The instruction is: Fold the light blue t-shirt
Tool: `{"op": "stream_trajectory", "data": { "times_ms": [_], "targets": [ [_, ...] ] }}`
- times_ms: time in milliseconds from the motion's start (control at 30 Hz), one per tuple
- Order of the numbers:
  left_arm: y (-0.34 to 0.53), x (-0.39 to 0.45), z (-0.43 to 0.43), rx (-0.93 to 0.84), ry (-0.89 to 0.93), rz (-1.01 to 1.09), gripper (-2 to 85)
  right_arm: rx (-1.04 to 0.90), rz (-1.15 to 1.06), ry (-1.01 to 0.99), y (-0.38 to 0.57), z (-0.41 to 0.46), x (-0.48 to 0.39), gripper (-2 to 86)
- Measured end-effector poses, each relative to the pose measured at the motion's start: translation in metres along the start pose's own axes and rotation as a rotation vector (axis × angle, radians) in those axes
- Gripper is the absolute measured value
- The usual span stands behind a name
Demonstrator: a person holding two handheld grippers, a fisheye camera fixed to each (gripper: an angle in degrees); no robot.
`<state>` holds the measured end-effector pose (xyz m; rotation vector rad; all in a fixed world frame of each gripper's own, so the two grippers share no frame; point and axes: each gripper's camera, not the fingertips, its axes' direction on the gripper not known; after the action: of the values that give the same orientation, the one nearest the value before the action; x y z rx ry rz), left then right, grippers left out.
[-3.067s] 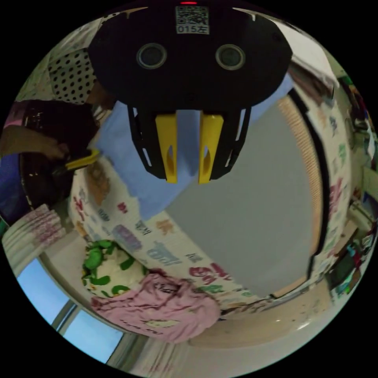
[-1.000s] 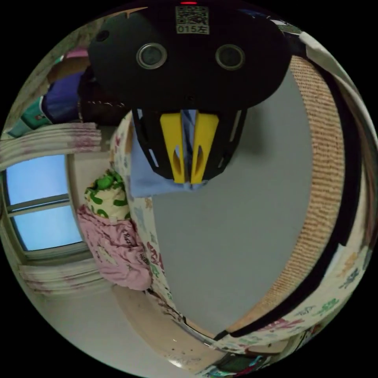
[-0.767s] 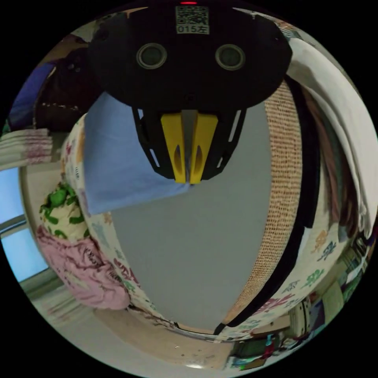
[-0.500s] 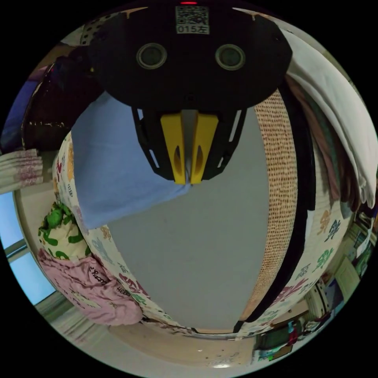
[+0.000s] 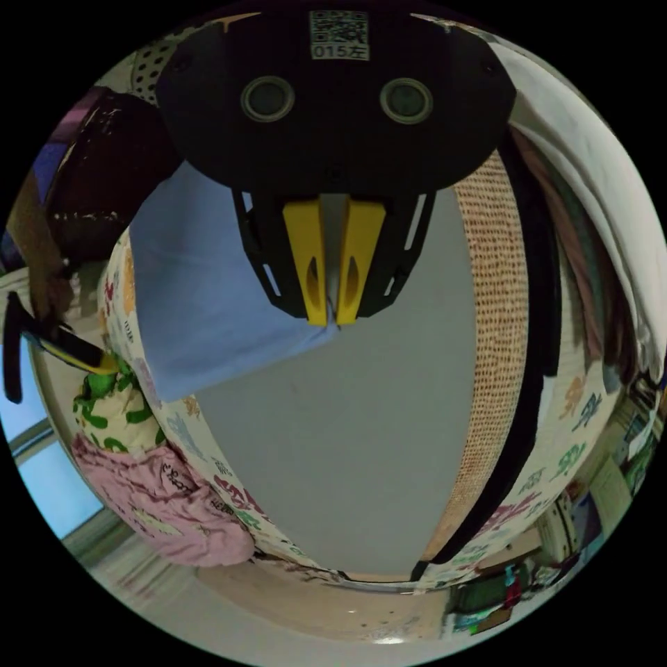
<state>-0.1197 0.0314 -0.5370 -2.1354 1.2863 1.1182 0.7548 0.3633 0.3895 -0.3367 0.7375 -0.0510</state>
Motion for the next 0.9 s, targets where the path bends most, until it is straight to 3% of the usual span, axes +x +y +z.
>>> {"op": "stream_trajectory", "data": {
  "times_ms": [100, 233, 400, 467, 533, 600, 767, 800, 867, 900],
  "targets": [
    [0.008, -0.001, 0.002, 0.002, 0.031, -0.059, 0.3, -0.211, -0.13, -0.003, -0.026, 0.086, 0.006, -0.7],
    [0.013, 0.013, 0.003, -0.011, -0.017, -0.056, 0.3, -0.201, -0.139, -0.013, -0.041, 0.086, 0.023, -0.7],
    [0.024, 0.028, 0.006, -0.004, -0.064, -0.095, 0.2, 0.019, -0.112, 0.05, -0.051, 0.071, 0.054, -0.7],
    [0.031, 0.029, 0.007, 0.009, -0.068, -0.121, 0.1, -0.107, -0.232, -0.017, -0.077, 0.116, 0.062, -0.7],
    [0.038, 0.029, 0.008, 0.019, -0.066, -0.158, 0.1, -0.109, -0.299, 0.016, -0.089, 0.135, 0.068, -0.7],
    [0.043, 0.027, 0.01, 0.013, -0.06, -0.217, 0.1, -0.179, -0.245, -0.004, -0.105, 0.139, 0.082, -0.7],
    [0.057, 0.028, 0.014, 0.012, -0.083, -0.264, 0.3, -0.051, -0.204, -0.102, -0.084, 0.104, 0.129, -0.6],
    [0.061, 0.028, 0.015, 0.011, -0.093, -0.256, 0.4, -0.072, -0.207, -0.099, -0.079, 0.108, 0.133, -0.5],
    [0.068, 0.027, 0.018, 0.016, -0.101, -0.255, 0.6, -0.308, -0.271, -0.046, -0.054, 0.165, 0.145, -0.4],
    [0.074, 0.025, 0.019, 0.029, -0.09, -0.266, 0.8, -0.256, -0.291, -0.044, -0.048, 0.168, 0.149, -0.3]
  ]
}}
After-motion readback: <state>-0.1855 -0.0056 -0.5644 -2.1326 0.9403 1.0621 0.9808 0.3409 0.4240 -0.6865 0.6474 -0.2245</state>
